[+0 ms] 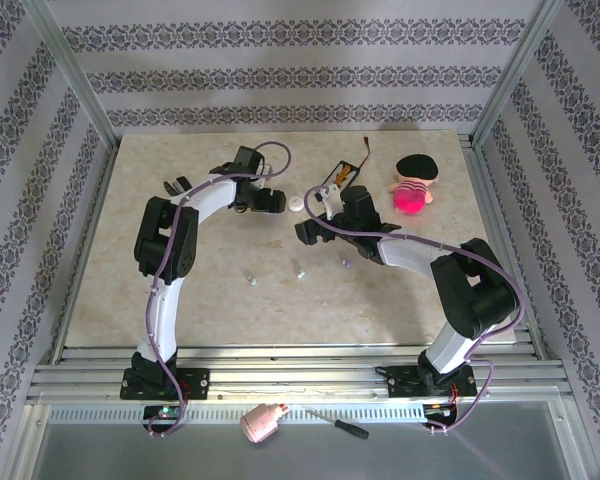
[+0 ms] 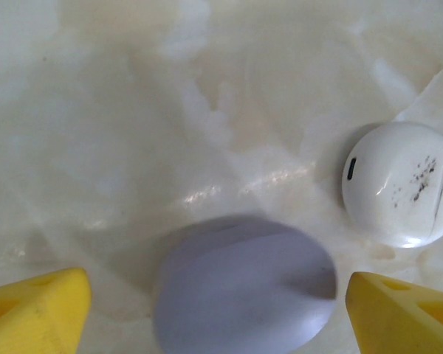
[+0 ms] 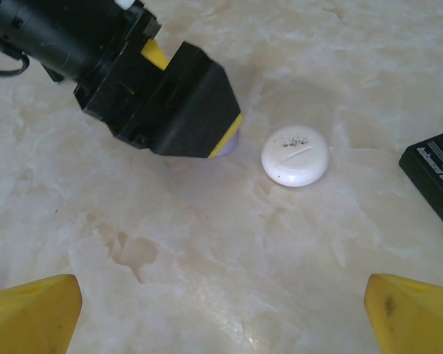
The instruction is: Insert the wireless bluetooth earbuds into the charging case
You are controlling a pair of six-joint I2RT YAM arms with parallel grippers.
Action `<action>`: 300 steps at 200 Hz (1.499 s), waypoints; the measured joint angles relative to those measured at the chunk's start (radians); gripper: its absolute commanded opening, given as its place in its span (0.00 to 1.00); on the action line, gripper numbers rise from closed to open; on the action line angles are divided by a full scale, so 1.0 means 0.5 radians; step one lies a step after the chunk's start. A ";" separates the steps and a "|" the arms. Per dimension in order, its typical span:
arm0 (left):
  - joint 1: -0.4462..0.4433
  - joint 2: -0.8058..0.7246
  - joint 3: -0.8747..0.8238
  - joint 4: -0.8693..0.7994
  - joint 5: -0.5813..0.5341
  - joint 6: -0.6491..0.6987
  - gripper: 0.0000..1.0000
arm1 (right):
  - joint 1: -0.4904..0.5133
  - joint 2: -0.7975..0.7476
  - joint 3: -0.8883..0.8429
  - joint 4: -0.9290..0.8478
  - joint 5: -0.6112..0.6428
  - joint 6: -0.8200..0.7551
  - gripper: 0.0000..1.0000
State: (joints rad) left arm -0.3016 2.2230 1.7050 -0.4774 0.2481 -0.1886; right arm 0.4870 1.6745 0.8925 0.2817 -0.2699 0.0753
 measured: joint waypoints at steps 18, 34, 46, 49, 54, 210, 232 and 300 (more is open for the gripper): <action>-0.037 0.034 0.057 -0.061 -0.049 0.001 0.87 | 0.000 0.000 -0.018 0.000 0.000 0.002 0.98; -0.055 0.059 0.090 -0.102 -0.076 0.002 0.81 | 0.000 0.000 -0.027 0.007 0.000 0.008 0.97; -0.068 0.082 0.116 -0.126 -0.112 0.007 0.76 | 0.000 0.000 -0.033 0.014 0.000 0.011 0.97; -0.069 0.084 0.123 -0.133 -0.119 0.011 0.75 | 0.000 0.000 -0.034 0.016 0.000 0.012 0.97; -0.072 0.086 0.131 -0.142 -0.124 0.008 0.75 | 0.000 0.000 -0.034 0.017 0.000 0.014 0.97; -0.189 -0.311 -0.398 -0.100 -0.192 0.061 0.56 | -0.133 -0.156 -0.247 0.163 -0.032 0.157 0.97; -0.233 -0.491 -0.589 -0.060 -0.197 0.060 0.56 | -0.153 -0.192 -0.282 0.172 -0.039 0.168 0.97; -0.463 -0.697 -0.975 0.027 -0.204 0.000 0.58 | -0.185 -0.217 -0.326 0.196 -0.072 0.204 0.96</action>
State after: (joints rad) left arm -0.5331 1.8744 1.2175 -0.4641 0.1459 -0.1886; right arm 0.3943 1.5658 0.7296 0.3798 -0.3058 0.1772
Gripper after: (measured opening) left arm 0.580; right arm 0.963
